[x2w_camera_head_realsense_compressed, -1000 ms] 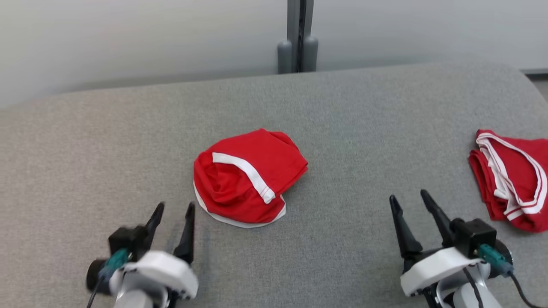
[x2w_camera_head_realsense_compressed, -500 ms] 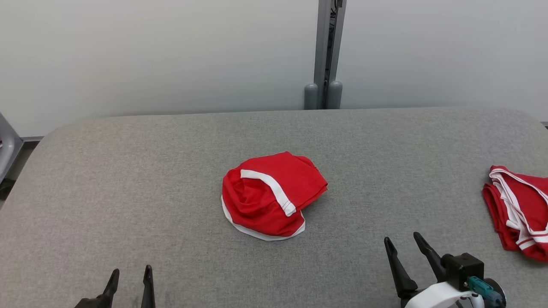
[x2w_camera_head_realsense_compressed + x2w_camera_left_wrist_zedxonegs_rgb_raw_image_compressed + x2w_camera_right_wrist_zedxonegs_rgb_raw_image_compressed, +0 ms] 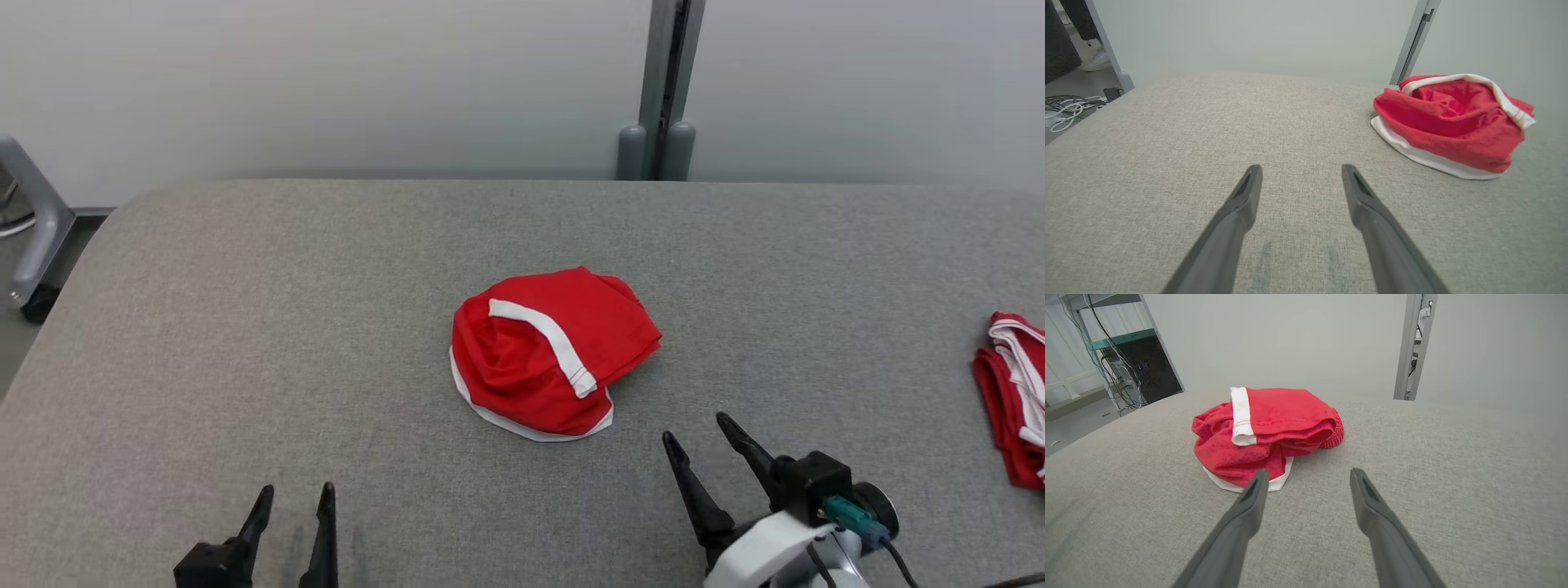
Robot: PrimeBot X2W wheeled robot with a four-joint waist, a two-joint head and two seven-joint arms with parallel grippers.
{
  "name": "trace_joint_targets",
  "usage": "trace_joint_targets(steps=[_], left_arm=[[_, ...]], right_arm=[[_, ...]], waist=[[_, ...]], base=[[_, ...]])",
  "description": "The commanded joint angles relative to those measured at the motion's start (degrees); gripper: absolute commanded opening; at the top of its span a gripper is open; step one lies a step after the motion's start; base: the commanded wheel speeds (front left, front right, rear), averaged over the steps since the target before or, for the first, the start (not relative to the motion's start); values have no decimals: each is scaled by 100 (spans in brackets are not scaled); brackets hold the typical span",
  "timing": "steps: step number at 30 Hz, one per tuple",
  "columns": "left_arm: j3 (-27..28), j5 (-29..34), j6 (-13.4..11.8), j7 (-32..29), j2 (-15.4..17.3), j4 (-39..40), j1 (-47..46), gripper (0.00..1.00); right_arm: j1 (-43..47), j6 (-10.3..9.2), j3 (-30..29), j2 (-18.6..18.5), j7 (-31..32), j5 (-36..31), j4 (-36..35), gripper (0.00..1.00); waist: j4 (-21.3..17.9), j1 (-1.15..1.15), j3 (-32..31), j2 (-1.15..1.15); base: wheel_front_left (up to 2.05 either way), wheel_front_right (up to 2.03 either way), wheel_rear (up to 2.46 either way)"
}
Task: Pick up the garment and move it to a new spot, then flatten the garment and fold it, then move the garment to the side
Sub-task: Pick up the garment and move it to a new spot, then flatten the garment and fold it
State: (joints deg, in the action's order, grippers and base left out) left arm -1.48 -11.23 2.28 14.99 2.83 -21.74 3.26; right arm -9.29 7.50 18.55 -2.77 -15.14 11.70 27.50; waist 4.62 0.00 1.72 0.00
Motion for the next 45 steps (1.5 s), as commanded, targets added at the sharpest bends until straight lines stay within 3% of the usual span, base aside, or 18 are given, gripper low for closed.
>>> trace_joint_targets(steps=[1,11,18,20,21,22,23,24,30,36,45], left_arm=[[-118,-78,0,24,22,-22,-158,100],[-437,-242,-50,24,17,-116,-353,100],[-547,-362,-83,24,18,-102,-428,100],[-579,-407,-99,24,18,-95,-445,100],[-599,-419,-112,24,17,-85,-467,100],[-616,-438,-126,24,18,-73,-489,100],[-630,-447,-134,24,18,-73,-504,100],[-644,-447,-141,24,18,-75,-519,100],[-680,-502,-168,24,20,-42,-541,100],[-762,-589,-112,25,20,-93,-520,100],[-1389,-741,-108,25,21,-332,-565,100]], right_arm=[[-241,-2,147,-31,3,47,55,100],[-955,-2,300,-37,3,27,461,100],[-1181,-2,138,-35,3,-58,680,98],[-1210,-2,97,-36,3,-69,744,76],[-1223,-2,76,-37,3,-61,757,51],[-1233,-2,55,-35,3,-62,770,38],[-1230,-2,32,-35,3,-35,777,11],[-1226,-2,7,-36,3,-17,793,0],[-1289,-2,-252,-32,3,32,473,0],[-1767,-2,-200,-30,3,-322,-74,0],[-3525,-2,622,-22,3,-188,-44,0]], waist=[[273,0,220,0],[901,0,528,0],[1095,0,704,0],[1106,0,741,0],[1105,0,753,0],[1101,0,764,0],[1093,0,770,0],[1081,0,773,0],[970,0,714,0],[933,0,481,0],[1320,0,70,0]], base=[[0,0,0],[0,0,0],[0,0,0],[0,0,0],[0,0,0],[0,0,0],[0,0,0],[0,0,0],[0,0,0],[0,0,0],[0,0,0]])
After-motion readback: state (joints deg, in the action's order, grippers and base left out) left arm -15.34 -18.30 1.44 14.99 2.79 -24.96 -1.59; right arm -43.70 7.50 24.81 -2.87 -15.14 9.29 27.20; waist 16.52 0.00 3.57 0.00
